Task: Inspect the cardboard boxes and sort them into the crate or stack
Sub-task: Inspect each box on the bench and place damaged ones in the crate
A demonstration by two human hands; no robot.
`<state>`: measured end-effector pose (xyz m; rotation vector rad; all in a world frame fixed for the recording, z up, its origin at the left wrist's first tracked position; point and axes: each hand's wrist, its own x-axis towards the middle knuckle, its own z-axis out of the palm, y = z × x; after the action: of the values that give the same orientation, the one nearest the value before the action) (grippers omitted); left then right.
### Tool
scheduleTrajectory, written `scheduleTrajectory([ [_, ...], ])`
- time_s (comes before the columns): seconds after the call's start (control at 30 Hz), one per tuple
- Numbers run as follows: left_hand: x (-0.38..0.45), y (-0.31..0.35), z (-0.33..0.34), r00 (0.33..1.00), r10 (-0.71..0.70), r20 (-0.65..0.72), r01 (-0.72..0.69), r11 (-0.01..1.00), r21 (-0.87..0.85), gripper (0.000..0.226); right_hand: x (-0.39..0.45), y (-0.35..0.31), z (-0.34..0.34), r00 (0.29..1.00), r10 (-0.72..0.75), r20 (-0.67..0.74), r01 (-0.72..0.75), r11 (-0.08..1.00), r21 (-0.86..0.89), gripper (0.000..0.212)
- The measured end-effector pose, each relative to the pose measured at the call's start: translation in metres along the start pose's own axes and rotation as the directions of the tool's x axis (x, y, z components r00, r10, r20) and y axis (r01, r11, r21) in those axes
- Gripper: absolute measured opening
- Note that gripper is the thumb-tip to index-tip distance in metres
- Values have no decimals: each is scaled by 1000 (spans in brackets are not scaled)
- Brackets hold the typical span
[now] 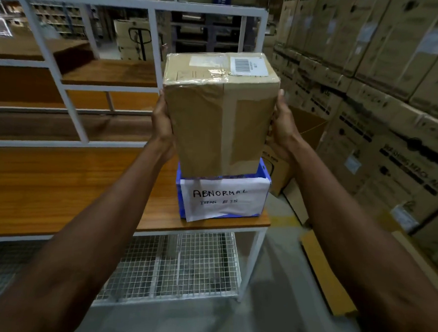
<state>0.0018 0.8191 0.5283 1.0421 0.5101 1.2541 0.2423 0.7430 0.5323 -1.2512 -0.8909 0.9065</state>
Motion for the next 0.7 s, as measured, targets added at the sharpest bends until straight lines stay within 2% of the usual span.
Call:
scheduleTrajectory([
  [0.23, 50, -35, 12, 994, -55, -90, 59, 997, 47, 55, 61, 25, -22, 999, 48, 11, -48, 999, 21, 72],
  [0.37, 100, -64, -8, 980, -117, -159, 151, 962, 225, 57, 111, 51, -32, 996, 83, -20, -83, 996, -26, 74],
  [0.5, 149, -98, -34, 957, -228, -179, 274, 911, 308, 56, 159, 79, -37, 990, 137, -18, -138, 989, -50, 66],
  [0.6, 183, -120, -54, 931, -304, -201, 352, 892, 283, 54, 188, 95, -35, 984, 178, -13, -178, 984, -25, 55],
  [0.7, 211, -135, -62, 920, -314, -235, 372, 889, 268, 55, 214, 111, -31, 983, 185, 9, -185, 983, 10, 46],
])
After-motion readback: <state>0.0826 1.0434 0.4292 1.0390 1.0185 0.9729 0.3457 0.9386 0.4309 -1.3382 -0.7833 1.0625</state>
